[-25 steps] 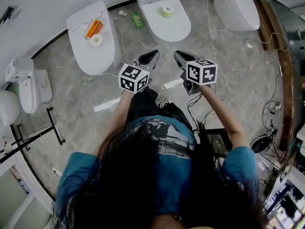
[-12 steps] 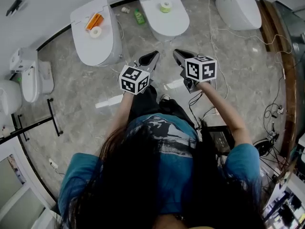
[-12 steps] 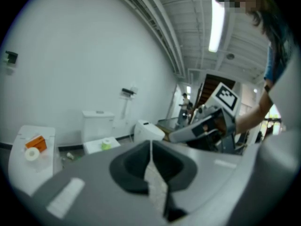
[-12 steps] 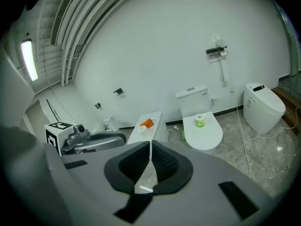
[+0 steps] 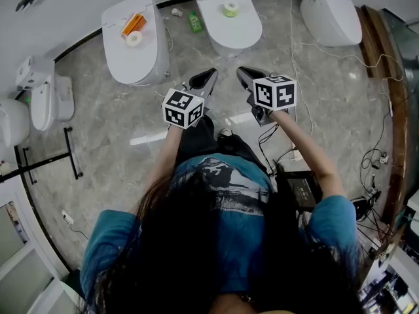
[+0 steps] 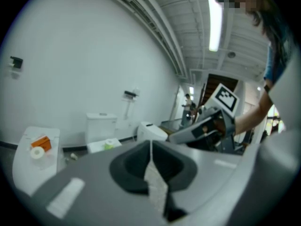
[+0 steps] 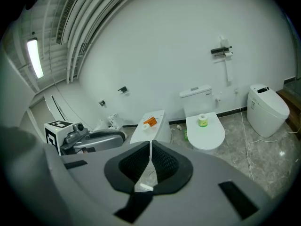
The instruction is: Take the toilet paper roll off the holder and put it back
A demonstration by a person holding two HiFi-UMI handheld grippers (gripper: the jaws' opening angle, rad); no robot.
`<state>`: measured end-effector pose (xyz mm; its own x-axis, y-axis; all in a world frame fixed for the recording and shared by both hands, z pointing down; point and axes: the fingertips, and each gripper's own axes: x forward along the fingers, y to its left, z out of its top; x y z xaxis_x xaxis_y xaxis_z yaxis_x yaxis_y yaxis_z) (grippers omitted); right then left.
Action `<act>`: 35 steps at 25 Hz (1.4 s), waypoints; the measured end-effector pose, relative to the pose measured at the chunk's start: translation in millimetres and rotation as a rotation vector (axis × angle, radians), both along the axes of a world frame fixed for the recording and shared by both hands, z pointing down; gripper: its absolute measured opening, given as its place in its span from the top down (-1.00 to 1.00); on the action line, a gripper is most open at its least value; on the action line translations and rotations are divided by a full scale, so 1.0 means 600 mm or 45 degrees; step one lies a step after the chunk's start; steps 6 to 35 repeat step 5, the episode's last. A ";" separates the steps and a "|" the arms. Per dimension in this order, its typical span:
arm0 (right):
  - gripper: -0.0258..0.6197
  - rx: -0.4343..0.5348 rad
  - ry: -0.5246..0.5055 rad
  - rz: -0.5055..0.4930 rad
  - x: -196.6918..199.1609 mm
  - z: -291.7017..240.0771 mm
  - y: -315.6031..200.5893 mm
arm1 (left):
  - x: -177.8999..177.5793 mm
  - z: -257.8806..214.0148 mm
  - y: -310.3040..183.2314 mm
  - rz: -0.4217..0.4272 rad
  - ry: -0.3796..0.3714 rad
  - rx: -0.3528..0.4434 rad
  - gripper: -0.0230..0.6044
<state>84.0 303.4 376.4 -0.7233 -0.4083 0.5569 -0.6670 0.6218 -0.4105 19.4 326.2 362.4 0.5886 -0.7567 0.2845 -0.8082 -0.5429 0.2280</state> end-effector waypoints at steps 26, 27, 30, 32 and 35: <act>0.83 -0.005 0.000 -0.012 0.037 -0.018 0.021 | 0.035 -0.021 0.022 -0.006 -0.011 -0.002 0.93; 0.83 -0.005 0.000 -0.012 0.037 -0.018 0.021 | 0.035 -0.021 0.022 -0.006 -0.011 -0.002 0.93; 0.83 -0.005 0.000 -0.012 0.037 -0.018 0.021 | 0.035 -0.021 0.022 -0.006 -0.011 -0.002 0.93; 0.83 -0.005 0.000 -0.012 0.037 -0.018 0.021 | 0.035 -0.021 0.022 -0.006 -0.011 -0.002 0.93; 0.83 -0.005 0.000 -0.012 0.037 -0.018 0.021 | 0.035 -0.021 0.022 -0.006 -0.011 -0.002 0.93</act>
